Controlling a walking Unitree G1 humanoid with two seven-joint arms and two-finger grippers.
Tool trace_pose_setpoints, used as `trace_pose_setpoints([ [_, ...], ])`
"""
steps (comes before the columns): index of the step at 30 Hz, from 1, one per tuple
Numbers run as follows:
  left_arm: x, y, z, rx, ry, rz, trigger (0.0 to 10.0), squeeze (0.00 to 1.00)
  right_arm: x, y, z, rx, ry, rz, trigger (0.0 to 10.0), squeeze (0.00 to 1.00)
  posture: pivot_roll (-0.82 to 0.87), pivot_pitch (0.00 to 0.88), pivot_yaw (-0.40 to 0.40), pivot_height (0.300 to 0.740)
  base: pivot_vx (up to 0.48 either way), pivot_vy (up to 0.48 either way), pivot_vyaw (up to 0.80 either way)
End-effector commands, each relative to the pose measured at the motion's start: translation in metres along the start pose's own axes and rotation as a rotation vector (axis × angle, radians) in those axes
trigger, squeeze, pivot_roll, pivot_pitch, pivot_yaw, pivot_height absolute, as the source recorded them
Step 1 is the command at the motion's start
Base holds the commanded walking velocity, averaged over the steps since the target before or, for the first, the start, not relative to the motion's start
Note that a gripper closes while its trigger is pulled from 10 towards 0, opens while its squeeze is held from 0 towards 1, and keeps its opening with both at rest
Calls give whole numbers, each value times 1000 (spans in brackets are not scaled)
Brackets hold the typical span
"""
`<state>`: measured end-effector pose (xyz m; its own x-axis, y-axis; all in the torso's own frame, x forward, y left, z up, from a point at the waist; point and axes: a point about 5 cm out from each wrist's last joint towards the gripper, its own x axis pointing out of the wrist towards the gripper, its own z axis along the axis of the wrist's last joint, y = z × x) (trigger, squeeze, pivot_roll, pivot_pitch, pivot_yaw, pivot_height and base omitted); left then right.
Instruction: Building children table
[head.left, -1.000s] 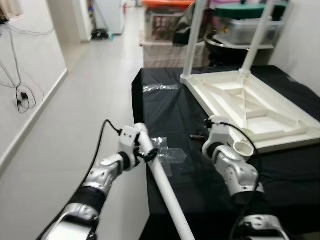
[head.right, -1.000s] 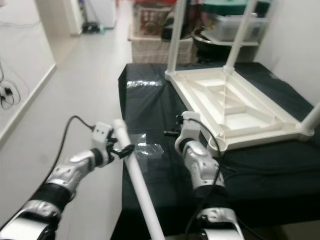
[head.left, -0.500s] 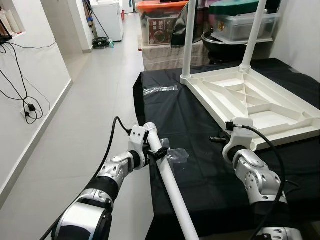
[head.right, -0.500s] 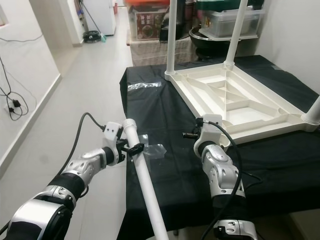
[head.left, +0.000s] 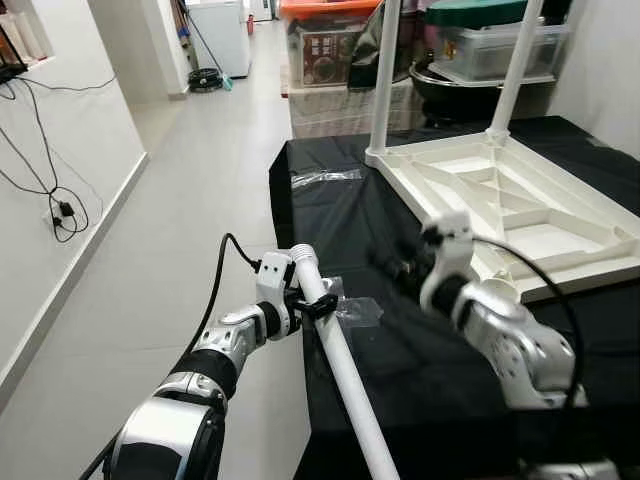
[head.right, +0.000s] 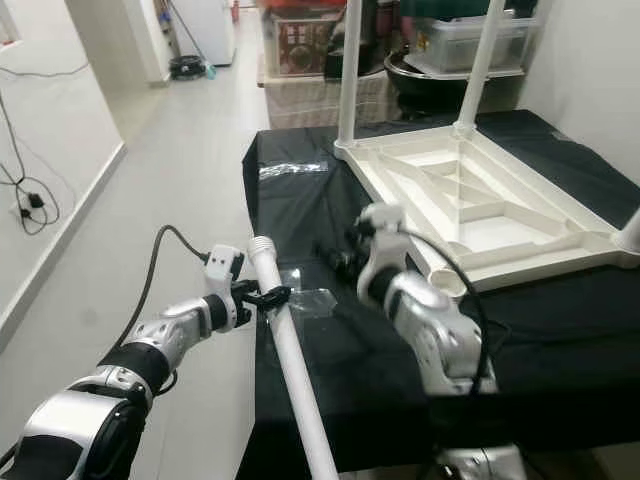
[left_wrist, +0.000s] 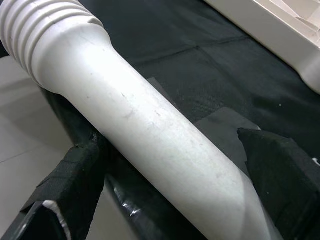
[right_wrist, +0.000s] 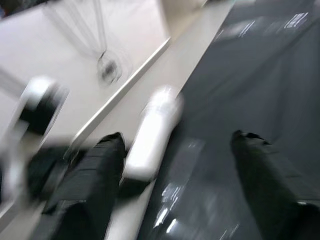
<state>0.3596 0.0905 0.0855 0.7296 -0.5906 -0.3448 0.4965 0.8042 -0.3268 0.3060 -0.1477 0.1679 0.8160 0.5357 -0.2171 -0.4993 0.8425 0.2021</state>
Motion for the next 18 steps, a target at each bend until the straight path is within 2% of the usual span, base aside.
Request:
trace_pose_setpoints([
  [1,-2,4,-15,-10,64,17,10000,0,-4,12,-11,-10,86,97,10000,1000,-57,0,16,740,0,0,0],
  [4,-3,5,-13,-9,55,20,10000,0,-17,17,-43,-12,274,186,10000,1000,-51,0,9,740,0,0,0],
  [12,-4,7,-14,-4,54,20,10000,0,-17,18,-50,24,365,185,10000,1000,-47,0,4,740,0,0,0],
  [14,-4,7,-13,-4,52,21,10000,0,-14,18,-57,39,422,156,10000,1000,-47,0,3,740,0,0,0],
  [18,-4,8,-13,-5,48,24,10000,0,-12,35,-63,135,467,203,10000,1000,-45,0,1,740,0,0,0],
])
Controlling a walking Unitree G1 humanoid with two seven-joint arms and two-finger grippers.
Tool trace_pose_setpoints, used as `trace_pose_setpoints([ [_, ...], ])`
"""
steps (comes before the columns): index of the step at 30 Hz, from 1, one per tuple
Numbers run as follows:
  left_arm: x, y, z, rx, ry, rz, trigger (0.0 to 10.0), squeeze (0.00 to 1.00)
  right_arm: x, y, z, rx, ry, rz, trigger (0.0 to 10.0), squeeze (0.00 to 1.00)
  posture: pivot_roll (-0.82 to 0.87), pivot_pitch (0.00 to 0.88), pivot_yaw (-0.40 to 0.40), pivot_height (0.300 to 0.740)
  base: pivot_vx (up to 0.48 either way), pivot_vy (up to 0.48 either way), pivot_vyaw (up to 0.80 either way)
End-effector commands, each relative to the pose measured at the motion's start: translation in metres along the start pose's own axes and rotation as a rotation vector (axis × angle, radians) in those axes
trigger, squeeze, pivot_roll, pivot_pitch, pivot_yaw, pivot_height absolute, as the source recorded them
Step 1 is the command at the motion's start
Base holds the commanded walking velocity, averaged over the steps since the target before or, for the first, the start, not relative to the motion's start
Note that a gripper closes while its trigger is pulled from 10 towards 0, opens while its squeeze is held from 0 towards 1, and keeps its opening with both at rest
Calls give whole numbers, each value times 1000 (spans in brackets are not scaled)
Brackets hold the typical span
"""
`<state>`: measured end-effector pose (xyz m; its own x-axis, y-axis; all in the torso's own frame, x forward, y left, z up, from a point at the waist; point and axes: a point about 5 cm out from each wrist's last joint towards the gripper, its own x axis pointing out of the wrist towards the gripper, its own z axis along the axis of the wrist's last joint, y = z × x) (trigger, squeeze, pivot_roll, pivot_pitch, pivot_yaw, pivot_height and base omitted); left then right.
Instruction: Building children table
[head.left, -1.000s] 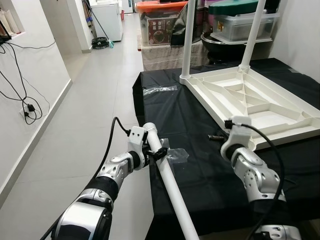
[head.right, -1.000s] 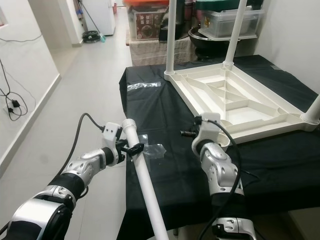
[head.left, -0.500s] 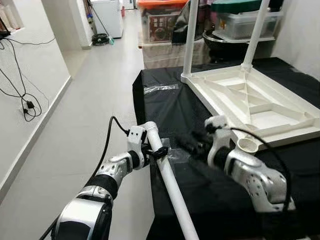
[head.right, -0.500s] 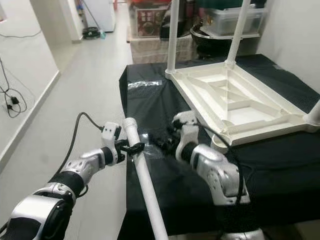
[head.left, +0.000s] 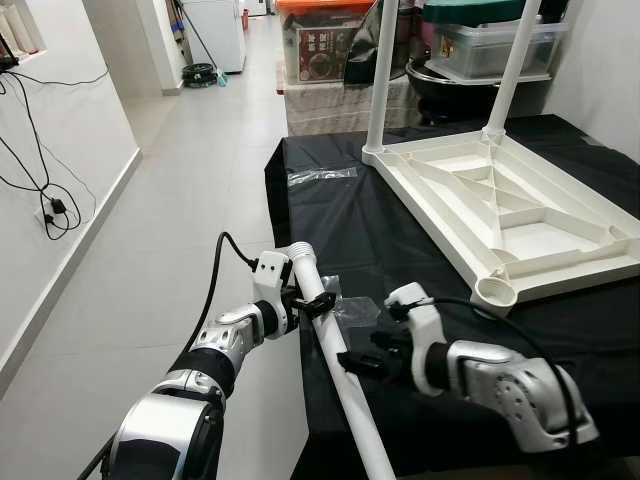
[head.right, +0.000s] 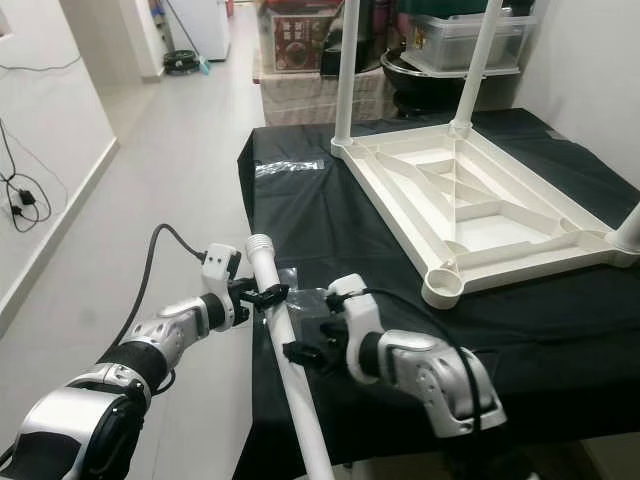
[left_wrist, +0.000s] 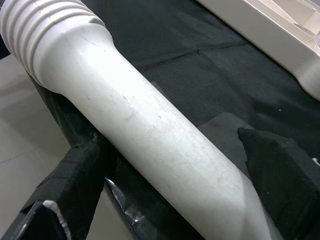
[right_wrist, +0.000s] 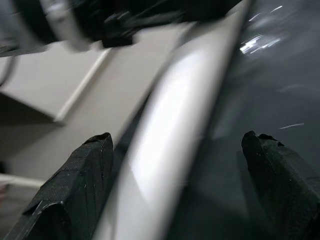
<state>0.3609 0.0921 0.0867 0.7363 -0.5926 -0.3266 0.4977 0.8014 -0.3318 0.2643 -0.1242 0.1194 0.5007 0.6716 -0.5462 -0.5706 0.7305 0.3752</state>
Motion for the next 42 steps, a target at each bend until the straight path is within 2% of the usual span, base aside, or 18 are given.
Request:
trace_pose_setpoints([
  [1,-4,6,-14,-1,67,28,10000,0,1,3,-3,19,24,17,10000,1000,-45,0,1,740,0,0,0],
  [4,-4,6,-15,1,67,30,10000,0,4,14,-8,23,56,67,10000,1000,-43,0,2,740,0,0,0],
  [5,-4,7,-15,2,68,32,10000,0,5,20,-14,16,101,97,10000,922,-44,0,2,740,0,0,0],
  [6,-4,7,-15,2,68,32,10000,0,5,20,-14,16,101,97,10000,922,-44,0,2,740,0,0,0],
  [7,-4,7,-15,3,68,33,10000,0,6,21,-18,1,131,90,10000,0,-45,0,2,740,0,0,0],
  [10,-4,8,-14,3,65,37,10000,0,9,14,-27,-51,191,29,10000,0,-44,0,0,740,0,0,0],
  [12,-4,8,-14,3,64,38,10000,0,10,12,-28,-54,202,11,10000,0,-44,0,0,740,0,0,0],
  [14,-4,8,-12,1,58,39,10000,0,14,1,-29,-29,203,-64,10000,0,-44,0,0,740,0,0,0],
  [15,-4,8,-11,1,55,39,10000,0,16,-6,-31,-20,213,-108,6039,0,-41,0,-2,740,0,0,0],
  [17,-4,8,-11,0,53,39,10000,0,17,-11,-33,-15,222,-136,6039,0,-40,0,-2,740,0,0,0],
  [18,-4,9,-10,0,50,41,10000,0,18,-15,-35,-20,232,-166,4941,0,-37,0,-4,740,0,0,0],
  [19,-5,9,-9,1,47,43,10000,0,18,-19,-37,-35,240,-195,0,0,-37,0,-5,740,0,0,0],
  [26,-7,13,-6,3,36,54,10000,0,18,-28,-44,-101,270,-254,0,0,-32,0,-10,740,0,0,0],
  [33,-10,18,-3,-1,20,73,10000,0,16,-38,-50,-215,302,-311,0,0,-34,0,-10,740,0,0,0],
  [38,-11,20,2,-4,-4,71,10000,0,16,-42,-49,-232,285,-318,0,0,-35,0,-8,740,0,0,0],
  [40,-11,20,9,-10,-33,61,10000,0,16,-43,-47,-241,265,-321,0,0,-35,0,-8,740,0,0,0],
  [41,-12,19,26,-17,-93,25,10000,0,16,-44,-41,-259,223,-337,0,0,-37,0,-6,740,0,0,0],
  [42,-12,19,26,-17,-93,25,10000,0,16,-44,-41,-259,223,-337,0,0,-37,0,-6,740,0,0,0],
])
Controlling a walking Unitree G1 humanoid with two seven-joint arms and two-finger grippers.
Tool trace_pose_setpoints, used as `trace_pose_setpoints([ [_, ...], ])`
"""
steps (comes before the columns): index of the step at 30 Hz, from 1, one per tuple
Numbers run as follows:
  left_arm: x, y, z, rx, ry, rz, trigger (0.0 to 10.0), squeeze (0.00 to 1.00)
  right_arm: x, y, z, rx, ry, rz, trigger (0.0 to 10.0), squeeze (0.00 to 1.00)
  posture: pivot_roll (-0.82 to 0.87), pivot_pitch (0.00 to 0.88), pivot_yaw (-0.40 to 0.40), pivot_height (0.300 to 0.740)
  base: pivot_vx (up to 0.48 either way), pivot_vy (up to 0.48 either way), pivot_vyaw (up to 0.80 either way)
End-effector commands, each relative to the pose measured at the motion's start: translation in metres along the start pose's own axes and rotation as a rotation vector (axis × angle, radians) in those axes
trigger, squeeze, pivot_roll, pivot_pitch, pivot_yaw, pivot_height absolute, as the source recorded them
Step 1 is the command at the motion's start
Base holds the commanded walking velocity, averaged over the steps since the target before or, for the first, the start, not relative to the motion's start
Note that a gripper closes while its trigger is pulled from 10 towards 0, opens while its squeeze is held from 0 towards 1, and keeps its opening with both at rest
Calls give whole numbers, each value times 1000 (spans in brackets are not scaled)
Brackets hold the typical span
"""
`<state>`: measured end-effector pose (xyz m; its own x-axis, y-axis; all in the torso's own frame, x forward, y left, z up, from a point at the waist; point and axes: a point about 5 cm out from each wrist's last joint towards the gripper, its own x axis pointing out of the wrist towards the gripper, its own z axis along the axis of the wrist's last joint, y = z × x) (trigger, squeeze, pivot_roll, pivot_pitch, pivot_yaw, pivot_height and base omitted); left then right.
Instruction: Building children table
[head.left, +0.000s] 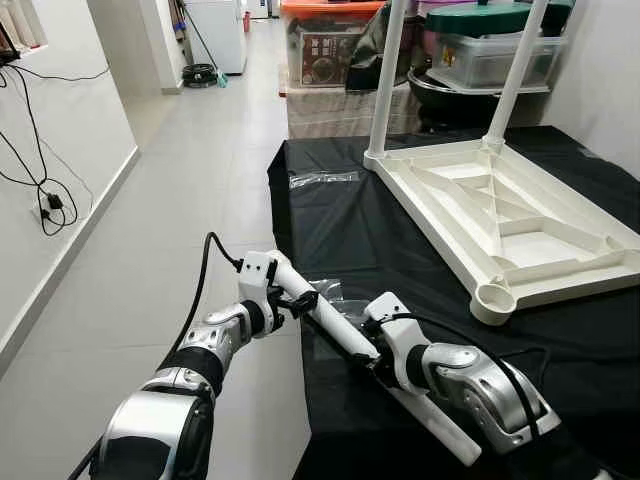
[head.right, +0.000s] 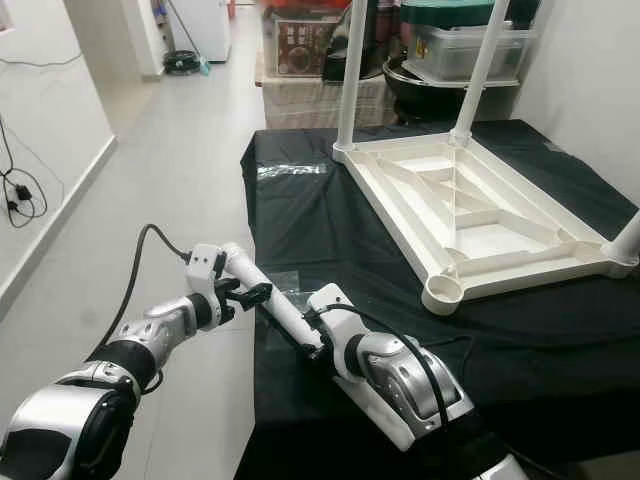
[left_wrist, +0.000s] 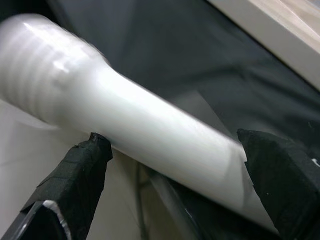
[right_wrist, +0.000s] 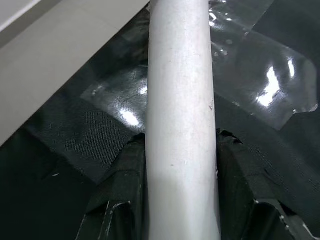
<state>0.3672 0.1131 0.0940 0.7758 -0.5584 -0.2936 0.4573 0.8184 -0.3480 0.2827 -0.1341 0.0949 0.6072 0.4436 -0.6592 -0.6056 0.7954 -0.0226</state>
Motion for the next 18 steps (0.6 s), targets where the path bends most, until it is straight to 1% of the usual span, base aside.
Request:
trace_pose_setpoints([
  [1,-1,1,15,13,-43,-11,10000,0,6,-5,-37,34,151,-49,0,0,-37,0,-6,740,0,0,0],
  [2,0,-2,31,0,-100,-48,10000,0,7,-8,-32,15,120,-72,0,0,-35,0,-5,740,0,0,0],
  [3,-2,-13,59,-41,-210,-159,10000,0,7,-12,-26,2,78,-116,0,0,-31,0,-3,740,0,0,0],
  [4,-2,-13,59,-41,-210,-159,10000,0,7,-12,-26,2,78,-116,0,0,-31,0,-3,740,0,0,0],
  [5,-6,-24,83,-70,-297,-258,10000,0,8,-16,-21,1,41,-154,0,0,-30,0,-3,740,0,0,0],
  [6,-12,-33,98,-83,-351,-334,10000,0,8,-21,-16,24,4,-206,0,0,-27,0,-4,740,0,0,0],
  [7,-18,-43,104,-77,-379,-392,10000,0,8,-27,-9,62,-46,-253,0,0,-22,0,-8,740,0,0,0],
  [8,-21,-47,102,-61,-378,-401,10000,0,7,-35,-1,105,-104,-316,0,0,-17,0,-11,740,0,0,0],
  [9,-21,-47,102,-61,-378,-401,10000,0,7,-35,-1,105,-104,-316,0,0,-17,0,-11,740,0,0,0],
  [10,-23,-49,100,-50,-375,-402,10000,0,6,-41,3,133,-140,-357,0,0,-17,0,-11,740,0,0,0],
  [11,-23,-49,100,-50,-375,-402,10000,0,6,-41,3,133,-140,-357,0,0,-17,0,-11,740,0,0,0],
  [12,-25,-50,95,-46,-374,-399,10000,0,4,-47,9,163,-181,-402,0,0,-16,0,-10,740,0,0,0],
  [13,-29,-50,91,-42,-375,-388,10000,0,1,-53,15,195,-224,-443,0,0,-18,0,-8,740,0,0,0],
  [15,-39,-53,84,-45,-406,-370,10000,0,-7,-63,28,250,-320,-511,0,0,-13,0,-11,740,0,0,0],
  [16,-39,-53,84,-45,-406,-370,10000,0,-7,-63,28,250,-320,-511,0,0,-13,0,-11,740,0,0,0],
  [18,-51,-52,77,-25,-425,-334,10000,0,-14,-70,38,293,-400,-540,0,0,-4,0,-15,740,0,0,0],
])
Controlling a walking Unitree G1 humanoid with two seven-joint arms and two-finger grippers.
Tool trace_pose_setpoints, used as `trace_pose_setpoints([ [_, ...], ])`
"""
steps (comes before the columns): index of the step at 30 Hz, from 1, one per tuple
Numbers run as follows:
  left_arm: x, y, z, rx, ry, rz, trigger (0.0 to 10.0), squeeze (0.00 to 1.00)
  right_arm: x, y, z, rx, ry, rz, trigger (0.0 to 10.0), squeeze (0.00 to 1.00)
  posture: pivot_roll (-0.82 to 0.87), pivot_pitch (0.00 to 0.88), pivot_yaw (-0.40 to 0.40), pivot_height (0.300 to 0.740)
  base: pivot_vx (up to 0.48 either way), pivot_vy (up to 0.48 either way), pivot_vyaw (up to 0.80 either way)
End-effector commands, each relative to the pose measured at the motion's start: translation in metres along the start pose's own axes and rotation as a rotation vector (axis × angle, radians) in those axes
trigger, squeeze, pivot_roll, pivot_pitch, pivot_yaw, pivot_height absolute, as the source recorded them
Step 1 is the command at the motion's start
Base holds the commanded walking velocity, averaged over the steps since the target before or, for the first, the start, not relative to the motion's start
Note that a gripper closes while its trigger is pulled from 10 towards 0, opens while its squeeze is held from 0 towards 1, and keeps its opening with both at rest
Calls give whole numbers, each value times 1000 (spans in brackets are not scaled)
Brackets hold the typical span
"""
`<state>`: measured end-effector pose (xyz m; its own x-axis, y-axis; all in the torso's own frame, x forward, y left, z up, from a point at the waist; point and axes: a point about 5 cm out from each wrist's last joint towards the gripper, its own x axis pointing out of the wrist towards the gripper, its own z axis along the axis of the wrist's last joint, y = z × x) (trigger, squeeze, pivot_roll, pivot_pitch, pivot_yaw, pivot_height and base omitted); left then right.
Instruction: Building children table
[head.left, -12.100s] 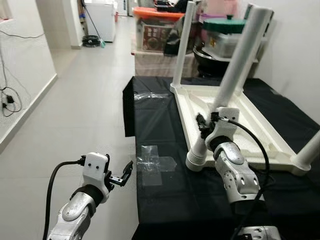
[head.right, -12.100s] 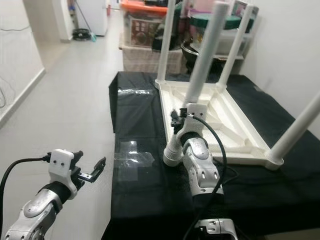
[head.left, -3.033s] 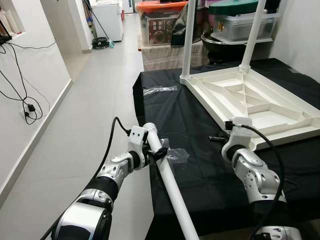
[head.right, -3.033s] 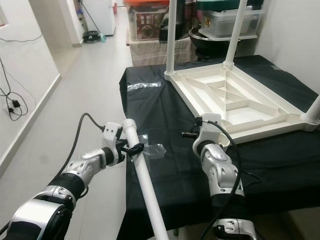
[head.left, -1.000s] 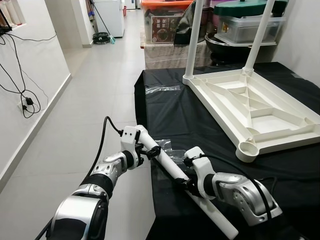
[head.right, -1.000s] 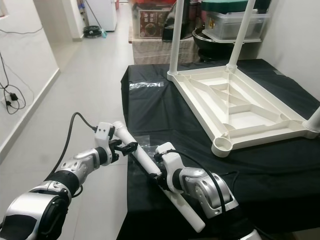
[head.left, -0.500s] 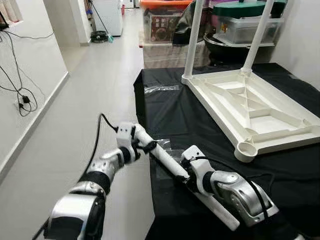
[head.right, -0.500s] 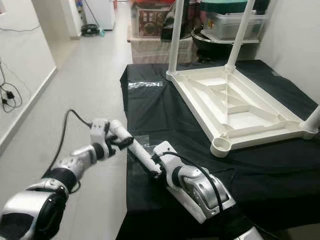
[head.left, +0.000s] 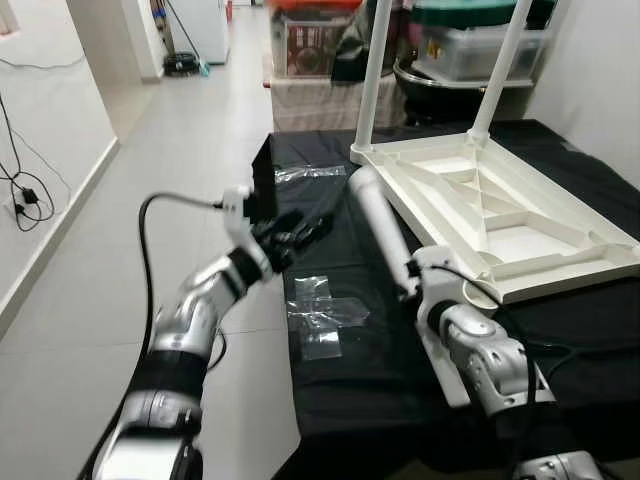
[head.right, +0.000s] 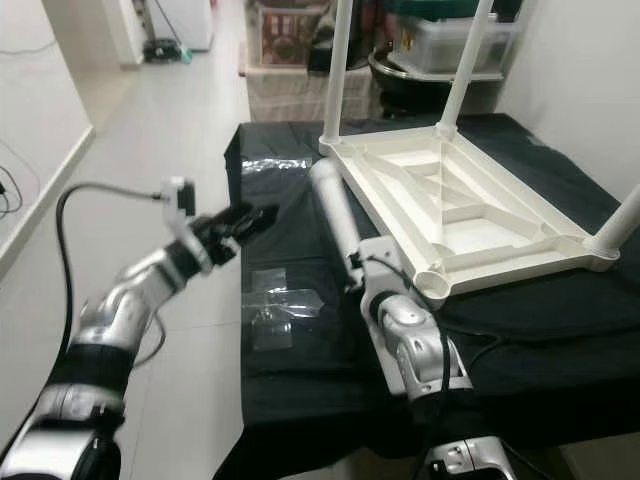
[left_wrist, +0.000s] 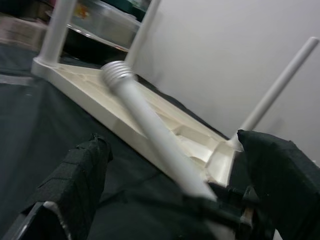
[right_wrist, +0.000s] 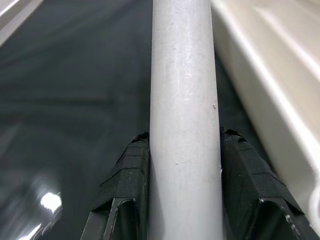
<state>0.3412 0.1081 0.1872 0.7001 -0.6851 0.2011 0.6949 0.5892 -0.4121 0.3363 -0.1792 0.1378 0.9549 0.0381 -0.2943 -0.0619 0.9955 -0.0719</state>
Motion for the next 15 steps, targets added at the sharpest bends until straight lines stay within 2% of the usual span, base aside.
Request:
trace_pose_setpoints([
  [1,-2,-5,7,31,-20,-5,10000,0,1,-1,-3,48,-7,-8,0,0,-4,0,-15,740,0,0,0],
  [2,-13,-4,4,74,-5,30,10000,0,1,0,6,72,-56,12,0,0,6,0,-22,740,0,0,0],
  [3,-13,-4,4,74,-5,30,10000,0,1,0,6,72,-56,12,0,0,6,0,-22,740,0,0,0],
  [4,-20,-4,2,102,8,54,10000,0,1,0,12,85,-89,29,0,0,9,0,-23,740,0,0,0],
  [5,-34,3,-5,152,64,110,10000,0,-1,6,27,20,-173,100,0,0,18,0,-29,740,0,0,0],
  [6,-34,3,-5,152,64,110,10000,0,-1,6,27,20,-173,100,0,0,18,0,-29,740,0,0,0],
  [7,-49,11,-9,211,123,156,10000,0,-4,11,40,-103,-245,188,0,0,16,0,-26,740,0,0,0],
  [8,-49,11,-9,211,123,156,10000,0,-4,11,40,-103,-245,188,0,0,16,0,-26,740,0,0,0],
  [9,-61,15,-10,245,160,181,10000,0,-7,14,48,-217,-293,249,0,0,18,0,-30,740,0,0,0],
  [10,-61,15,-10,245,160,181,10000,0,-7,14,48,-217,-293,249,0,0,18,0,-30,740,0,0,0],
  [11,-73,18,-4,311,194,195,10000,0,-9,10,61,-377,-346,296,0,0,29,0,-39,740,0,0,0],
  [13,-73,18,-4,311,194,195,10000,0,-9,10,61,-377,-346,296,0,0,29,0,-39,740,0,0,0],
  [14,-83,19,8,392,223,190,10000,0,-10,3,71,-509,-386,307,0,0,34,0,-45,740,0,0,0],
  [15,-83,19,8,392,223,190,10000,0,-10,3,71,-509,-386,307,0,0,34,0,-45,740,0,0,0],
])
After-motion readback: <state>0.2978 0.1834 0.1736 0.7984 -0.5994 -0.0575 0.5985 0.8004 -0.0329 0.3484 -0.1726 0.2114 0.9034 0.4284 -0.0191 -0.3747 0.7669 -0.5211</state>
